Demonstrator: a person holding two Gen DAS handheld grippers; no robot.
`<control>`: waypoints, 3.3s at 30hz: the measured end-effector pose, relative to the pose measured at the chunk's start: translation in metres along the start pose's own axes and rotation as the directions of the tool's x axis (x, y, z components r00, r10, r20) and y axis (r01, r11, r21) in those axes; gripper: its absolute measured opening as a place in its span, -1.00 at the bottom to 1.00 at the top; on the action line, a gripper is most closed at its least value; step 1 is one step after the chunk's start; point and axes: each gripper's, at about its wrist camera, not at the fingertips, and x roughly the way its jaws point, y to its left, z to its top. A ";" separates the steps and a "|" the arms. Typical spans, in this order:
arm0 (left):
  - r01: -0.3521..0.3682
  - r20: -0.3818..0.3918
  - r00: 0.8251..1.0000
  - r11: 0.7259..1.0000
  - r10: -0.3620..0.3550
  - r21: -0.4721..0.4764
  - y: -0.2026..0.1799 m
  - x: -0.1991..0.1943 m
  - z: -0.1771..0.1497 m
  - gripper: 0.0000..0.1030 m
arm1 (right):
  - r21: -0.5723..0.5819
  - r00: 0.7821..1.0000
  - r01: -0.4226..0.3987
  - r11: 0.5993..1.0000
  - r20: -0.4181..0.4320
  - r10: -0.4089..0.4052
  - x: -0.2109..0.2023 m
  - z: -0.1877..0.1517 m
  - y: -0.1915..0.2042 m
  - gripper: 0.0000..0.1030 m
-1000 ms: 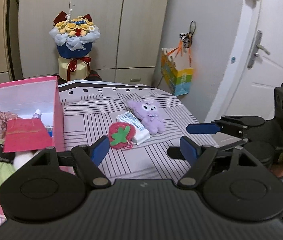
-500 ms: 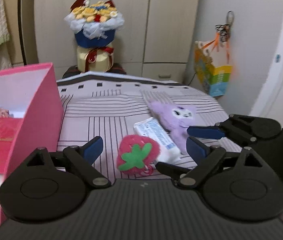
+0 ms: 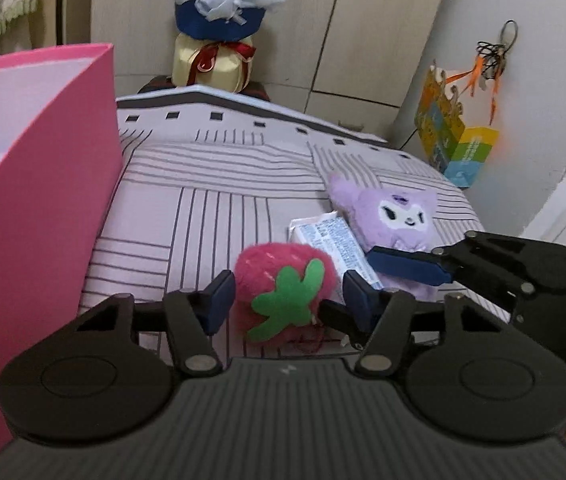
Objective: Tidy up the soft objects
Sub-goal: 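Grasp the strawberry plush with the left tool while the right tool grasps the white pack, then carry both items into the pink box and open both tools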
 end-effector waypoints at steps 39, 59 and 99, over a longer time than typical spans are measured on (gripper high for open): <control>0.078 0.093 0.993 0.997 -0.079 0.020 0.007 -0.084 -0.056 -0.24 | 0.322 0.997 0.074 0.944 0.008 -0.081 -0.077 -0.034 0.053 -0.14; 0.279 -0.072 0.959 0.956 -0.273 0.091 0.056 -0.165 -0.101 -0.24 | 0.464 0.992 -0.112 0.879 0.009 0.122 -0.158 -0.040 0.090 -0.13; -0.060 0.114 0.991 0.996 0.067 -0.063 0.205 -0.159 0.038 -0.24 | 0.161 0.992 -0.100 0.982 -0.065 0.111 0.029 0.159 0.161 -0.13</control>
